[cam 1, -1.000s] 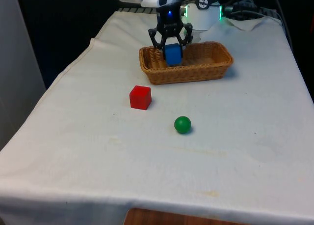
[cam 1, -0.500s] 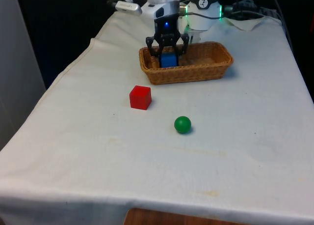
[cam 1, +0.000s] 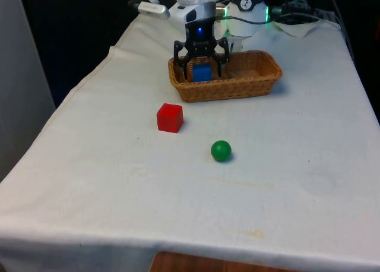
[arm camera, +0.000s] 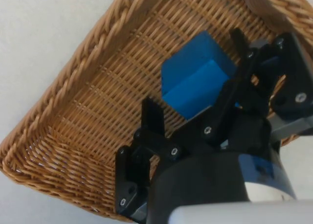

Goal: Place all non-red objects into the basket.

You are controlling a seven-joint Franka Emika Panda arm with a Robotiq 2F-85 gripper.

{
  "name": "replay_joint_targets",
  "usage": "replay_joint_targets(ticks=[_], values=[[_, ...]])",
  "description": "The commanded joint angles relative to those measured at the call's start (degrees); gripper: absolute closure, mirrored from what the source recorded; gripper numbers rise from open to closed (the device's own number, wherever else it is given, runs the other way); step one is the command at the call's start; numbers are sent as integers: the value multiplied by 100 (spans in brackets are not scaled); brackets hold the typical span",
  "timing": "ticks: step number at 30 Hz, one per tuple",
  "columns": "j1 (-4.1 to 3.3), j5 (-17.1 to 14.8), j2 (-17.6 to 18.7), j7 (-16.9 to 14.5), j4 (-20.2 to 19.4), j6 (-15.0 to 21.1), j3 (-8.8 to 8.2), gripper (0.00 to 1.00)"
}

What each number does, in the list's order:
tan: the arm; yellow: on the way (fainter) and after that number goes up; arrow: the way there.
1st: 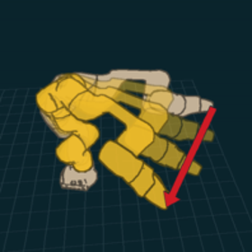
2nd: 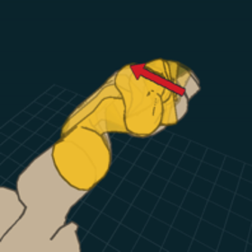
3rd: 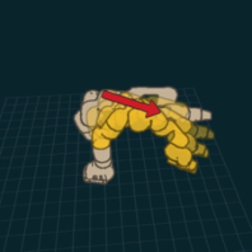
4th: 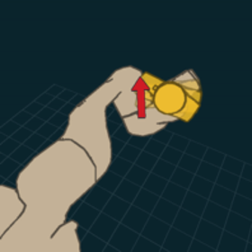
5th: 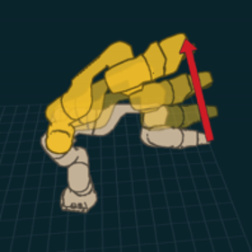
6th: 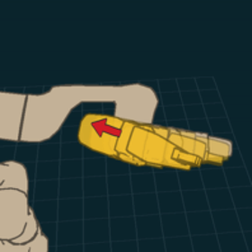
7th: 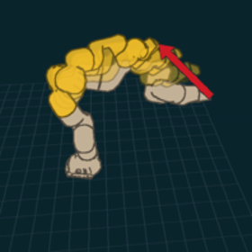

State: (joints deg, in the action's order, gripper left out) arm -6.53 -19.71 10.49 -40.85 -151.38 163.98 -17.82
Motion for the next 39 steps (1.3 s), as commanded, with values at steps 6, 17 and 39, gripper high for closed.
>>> replay_joint_targets(ticks=[6, 17, 39], values=[[-6, 29, -23, 40, 6, -17, -29, 0], [-6, 218, -556, 155, -29, -418, -166, 0], [11, 613, -1547, 733, 86, -1301, -109, 0]])
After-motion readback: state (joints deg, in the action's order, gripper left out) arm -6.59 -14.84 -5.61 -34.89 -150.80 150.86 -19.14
